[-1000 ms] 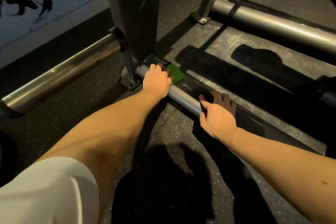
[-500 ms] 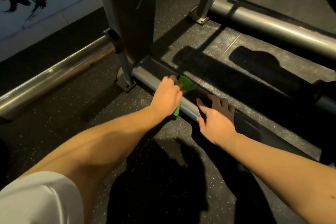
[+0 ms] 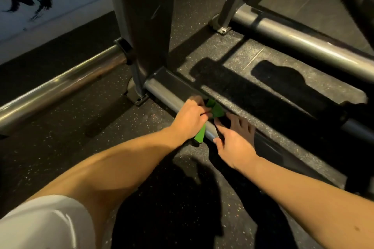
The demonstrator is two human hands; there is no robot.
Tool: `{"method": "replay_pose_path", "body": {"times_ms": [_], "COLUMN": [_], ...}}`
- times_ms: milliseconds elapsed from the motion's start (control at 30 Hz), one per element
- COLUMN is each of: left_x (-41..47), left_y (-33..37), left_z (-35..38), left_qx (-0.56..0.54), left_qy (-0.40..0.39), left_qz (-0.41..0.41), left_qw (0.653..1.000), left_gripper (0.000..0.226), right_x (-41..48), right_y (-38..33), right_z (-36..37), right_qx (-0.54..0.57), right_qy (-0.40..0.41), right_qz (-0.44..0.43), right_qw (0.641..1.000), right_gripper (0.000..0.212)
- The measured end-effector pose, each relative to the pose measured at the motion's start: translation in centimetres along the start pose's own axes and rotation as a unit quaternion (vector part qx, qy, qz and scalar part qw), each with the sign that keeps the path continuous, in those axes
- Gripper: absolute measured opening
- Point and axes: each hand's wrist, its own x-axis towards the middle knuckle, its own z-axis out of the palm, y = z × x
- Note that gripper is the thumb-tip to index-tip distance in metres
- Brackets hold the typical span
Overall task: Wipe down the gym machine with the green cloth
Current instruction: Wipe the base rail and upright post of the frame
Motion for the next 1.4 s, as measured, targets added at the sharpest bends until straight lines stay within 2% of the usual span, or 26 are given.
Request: {"method": "replay_pose_path", "body": {"times_ms": [67, 200, 267, 367, 567, 633, 767, 833, 967, 1133, 1233, 1300, 1400], "left_x": [0.5, 3.0, 3.9, 3.0, -1.6, -0.8, 3.1, 3.9, 1.6, -2.7, -2.7, -1.6, 0.9], "left_y": [-0.6, -3.2, -3.0, -1.3, 0.6, -0.3, -2.9, -3.4, -1.7, 0.9, 1.0, 0.0, -3.4], "left_z": [-0.4, -1.7, -1.6, -1.0, -0.2, -0.7, -1.9, -1.9, -1.2, -0.4, -0.5, -1.2, -3.4], "left_qx": [0.016, 0.064, 0.086, 0.080, 0.067, 0.072, 0.090, 0.104, 0.082, 0.034, 0.044, 0.077, 0.149], "left_qy": [0.006, 0.061, 0.089, 0.088, 0.038, 0.032, 0.046, 0.058, 0.063, 0.040, 0.015, 0.012, 0.035], "left_qz": [0.016, -0.132, -0.166, -0.155, -0.018, -0.038, -0.168, -0.200, -0.187, -0.064, -0.026, -0.036, -0.149], "left_qw": [1.000, 0.987, 0.978, 0.981, 0.997, 0.996, 0.981, 0.973, 0.977, 0.997, 0.999, 0.996, 0.977], "left_gripper": [0.022, 0.027, 0.029, 0.028, 0.027, 0.027, 0.027, 0.029, 0.030, 0.024, 0.025, 0.028, 0.034], "right_x": [0.1, 0.3, 0.4, 0.3, 0.1, 0.3, 0.4, 0.5, 0.6, 0.7, 1.2, 1.4, 1.3], "right_y": [0.2, 0.4, 0.5, 0.4, 0.7, 0.9, 1.1, 1.2, 1.5, 1.9, 1.7, 1.7, 1.9], "right_z": [-0.2, -0.2, 0.0, 0.2, 0.4, 0.5, 0.4, 0.3, 0.2, -0.1, -0.3, -0.4, -0.4], "right_qx": [0.004, 0.001, 0.000, -0.004, 0.000, -0.005, 0.000, -0.001, -0.002, 0.033, 0.045, 0.046, 0.053], "right_qy": [-0.003, -0.016, -0.011, -0.010, -0.002, -0.004, -0.012, -0.014, -0.016, -0.019, -0.020, -0.025, -0.038], "right_qz": [-0.002, -0.004, -0.005, 0.001, -0.009, -0.015, -0.018, -0.020, -0.025, -0.019, -0.008, -0.005, -0.008], "right_qw": [1.000, 1.000, 1.000, 1.000, 1.000, 1.000, 1.000, 1.000, 1.000, 0.999, 0.999, 0.999, 0.998], "right_gripper": [0.059, 0.062, 0.062, 0.062, 0.057, 0.058, 0.059, 0.060, 0.061, 0.059, 0.056, 0.058, 0.059]}}
